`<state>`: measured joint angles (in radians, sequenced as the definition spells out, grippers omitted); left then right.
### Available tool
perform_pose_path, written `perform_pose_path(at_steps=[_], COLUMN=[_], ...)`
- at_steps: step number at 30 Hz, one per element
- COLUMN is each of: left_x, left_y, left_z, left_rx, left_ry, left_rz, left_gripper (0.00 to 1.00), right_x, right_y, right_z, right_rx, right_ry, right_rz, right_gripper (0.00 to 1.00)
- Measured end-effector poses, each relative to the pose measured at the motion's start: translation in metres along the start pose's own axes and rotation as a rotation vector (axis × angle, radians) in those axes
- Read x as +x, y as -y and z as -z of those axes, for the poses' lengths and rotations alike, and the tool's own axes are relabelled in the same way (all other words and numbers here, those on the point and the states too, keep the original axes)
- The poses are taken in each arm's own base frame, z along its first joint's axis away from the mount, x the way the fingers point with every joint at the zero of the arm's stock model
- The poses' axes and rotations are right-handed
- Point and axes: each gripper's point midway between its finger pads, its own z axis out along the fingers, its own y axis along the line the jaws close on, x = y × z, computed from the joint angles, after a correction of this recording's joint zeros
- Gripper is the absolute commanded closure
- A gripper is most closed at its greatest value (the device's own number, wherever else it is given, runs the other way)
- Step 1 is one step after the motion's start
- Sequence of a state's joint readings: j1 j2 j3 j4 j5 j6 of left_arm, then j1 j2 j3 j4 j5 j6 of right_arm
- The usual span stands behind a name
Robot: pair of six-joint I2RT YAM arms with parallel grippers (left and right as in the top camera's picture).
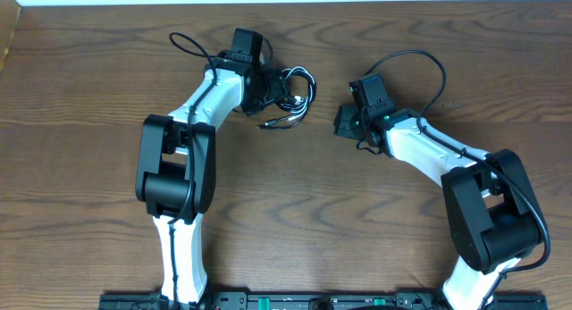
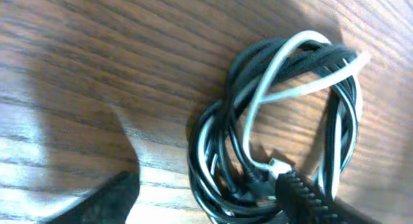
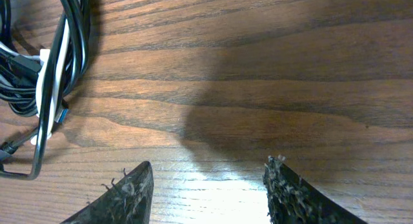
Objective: Untangle cables
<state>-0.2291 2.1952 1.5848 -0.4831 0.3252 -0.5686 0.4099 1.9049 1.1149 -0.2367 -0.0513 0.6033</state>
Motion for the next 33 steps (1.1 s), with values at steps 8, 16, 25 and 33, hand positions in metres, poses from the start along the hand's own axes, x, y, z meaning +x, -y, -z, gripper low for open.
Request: perform_pose_path(at_steps=[8,16,25,33], left_x=[0.001,0.017,0.041,0.064], left_y=[-0.004,0.002,-0.007,-0.016], left_z=[-0.004,-0.011,-0.005,0.003], left_rx=[-0.031,-0.141,-0.213,-0.221], left_ry=[0.009,0.057,-0.021,-0.16], left_rz=[0.006,-0.07,-0.172,-0.385], left_gripper=[0.54,0.73,0.92,0.92], right_x=[0.0,0.0,0.0,0.0], right_y=[0.0,0.0,0.0,0.0], right_z=[0.0,0.0,0.0,0.0], right_rx=[0.0,0.0,0.0,0.0], right_ry=[0.001,0.001,0.001,-0.001], right_rz=[0.0,0.0,-0.005,-0.013], right_gripper=[0.48,0.49,0.66,0.58])
